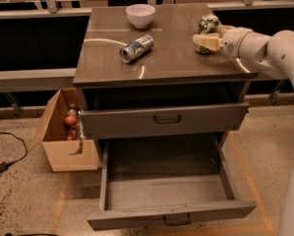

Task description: Place green can into middle drawer

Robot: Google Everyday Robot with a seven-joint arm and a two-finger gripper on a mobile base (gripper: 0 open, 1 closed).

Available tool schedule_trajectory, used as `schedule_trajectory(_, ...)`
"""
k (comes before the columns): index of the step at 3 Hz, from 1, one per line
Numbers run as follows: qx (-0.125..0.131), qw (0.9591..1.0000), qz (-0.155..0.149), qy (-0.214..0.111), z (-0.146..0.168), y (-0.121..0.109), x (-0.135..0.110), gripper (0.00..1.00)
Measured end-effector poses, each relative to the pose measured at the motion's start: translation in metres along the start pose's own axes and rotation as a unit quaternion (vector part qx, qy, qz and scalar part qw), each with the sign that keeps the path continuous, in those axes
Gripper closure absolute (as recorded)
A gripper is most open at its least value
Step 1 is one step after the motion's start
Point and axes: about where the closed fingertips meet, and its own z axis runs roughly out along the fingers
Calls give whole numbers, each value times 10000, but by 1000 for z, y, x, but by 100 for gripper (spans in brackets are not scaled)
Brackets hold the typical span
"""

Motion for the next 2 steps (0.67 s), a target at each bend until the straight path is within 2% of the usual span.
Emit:
schedule_trajectory(1,-133,9999,-32,-31,-4,-5,-4,63)
schedule_trajectory(2,-553,9980,177,-262,-22,7,-24,87)
